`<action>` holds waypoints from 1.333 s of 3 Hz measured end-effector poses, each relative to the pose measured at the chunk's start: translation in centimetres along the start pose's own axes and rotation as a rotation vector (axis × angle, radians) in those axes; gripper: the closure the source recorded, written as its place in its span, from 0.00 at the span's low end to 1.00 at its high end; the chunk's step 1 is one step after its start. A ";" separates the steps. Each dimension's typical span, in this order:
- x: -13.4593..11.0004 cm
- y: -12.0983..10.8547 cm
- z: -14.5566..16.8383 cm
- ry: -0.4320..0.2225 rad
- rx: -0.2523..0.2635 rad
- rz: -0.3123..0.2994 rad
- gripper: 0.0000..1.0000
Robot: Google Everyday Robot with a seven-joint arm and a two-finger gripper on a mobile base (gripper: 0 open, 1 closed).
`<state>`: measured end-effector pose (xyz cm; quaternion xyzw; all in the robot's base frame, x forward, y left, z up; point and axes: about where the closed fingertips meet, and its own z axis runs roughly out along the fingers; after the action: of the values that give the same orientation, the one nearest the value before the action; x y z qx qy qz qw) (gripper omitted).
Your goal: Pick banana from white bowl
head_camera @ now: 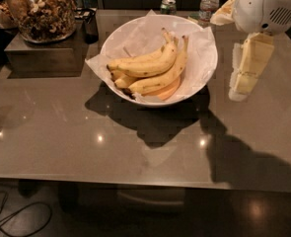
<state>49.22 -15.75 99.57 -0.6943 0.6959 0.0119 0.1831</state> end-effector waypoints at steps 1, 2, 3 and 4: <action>-3.9 -2.5 1.6 -0.046 -0.058 -0.151 0.00; -7.0 -4.2 4.0 -0.097 -0.096 -0.275 0.00; -9.3 -5.2 6.1 -0.135 -0.106 -0.347 0.00; -9.7 -5.8 6.2 -0.144 -0.080 -0.345 0.00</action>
Offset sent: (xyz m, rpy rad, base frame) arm 0.0495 0.1024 -0.0266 0.0081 0.1088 0.4964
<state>55.99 -4.99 97.82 -0.8075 0.5505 0.0577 0.2038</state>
